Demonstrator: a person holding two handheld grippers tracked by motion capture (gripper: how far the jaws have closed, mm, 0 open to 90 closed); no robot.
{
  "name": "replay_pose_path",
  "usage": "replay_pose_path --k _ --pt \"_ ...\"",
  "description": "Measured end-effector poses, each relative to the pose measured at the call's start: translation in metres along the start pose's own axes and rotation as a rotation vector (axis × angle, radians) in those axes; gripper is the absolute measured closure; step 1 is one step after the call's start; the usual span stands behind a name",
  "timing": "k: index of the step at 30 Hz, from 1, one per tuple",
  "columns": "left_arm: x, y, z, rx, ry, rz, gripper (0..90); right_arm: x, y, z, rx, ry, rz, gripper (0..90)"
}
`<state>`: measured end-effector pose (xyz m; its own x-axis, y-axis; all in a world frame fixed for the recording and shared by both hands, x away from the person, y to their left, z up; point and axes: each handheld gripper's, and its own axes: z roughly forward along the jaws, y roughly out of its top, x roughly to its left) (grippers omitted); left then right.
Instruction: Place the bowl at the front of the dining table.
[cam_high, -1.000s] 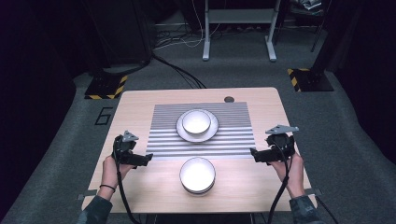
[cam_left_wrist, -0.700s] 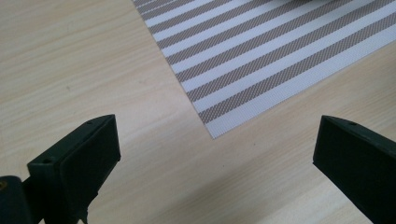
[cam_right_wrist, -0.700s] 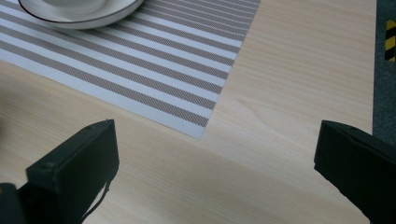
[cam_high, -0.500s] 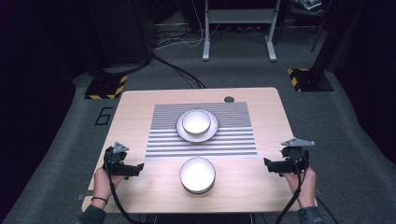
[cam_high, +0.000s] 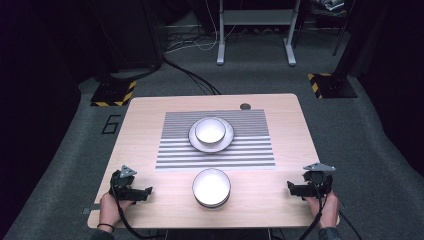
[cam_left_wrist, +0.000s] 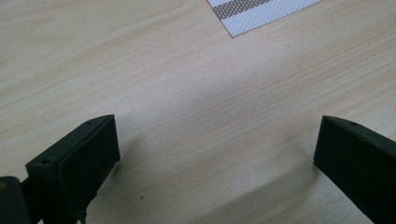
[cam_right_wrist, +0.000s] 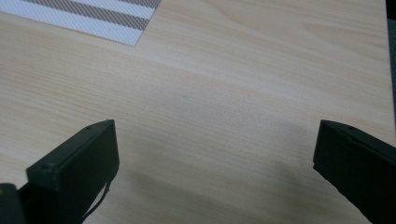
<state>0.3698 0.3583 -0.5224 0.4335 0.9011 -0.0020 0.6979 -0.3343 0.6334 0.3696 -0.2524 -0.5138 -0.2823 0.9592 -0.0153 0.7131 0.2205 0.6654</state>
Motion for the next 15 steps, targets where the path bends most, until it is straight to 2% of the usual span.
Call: replay_pose_path --k 2,3,6,8,15 --pt "0.001 -0.003 0.001 -0.023 0.003 -0.006 0.0 0.000 -0.003 0.005 0.007 -0.006 -0.004 0.0" --pt "0.001 -0.003 0.002 -0.035 0.006 -0.011 0.0 -0.002 -0.005 0.009 0.002 0.020 0.004 0.0" --pt "0.002 -0.009 0.004 -0.109 0.013 -0.020 0.0 -0.004 -0.009 0.010 -0.045 0.014 0.010 0.0" --pt "0.002 -0.009 0.004 -0.107 0.017 -0.023 0.0 -0.003 -0.012 0.011 -0.071 0.014 0.005 0.0" --pt "0.003 -0.008 0.005 -0.110 0.024 -0.033 0.0 -0.002 -0.012 0.011 -0.071 0.006 0.011 0.0"
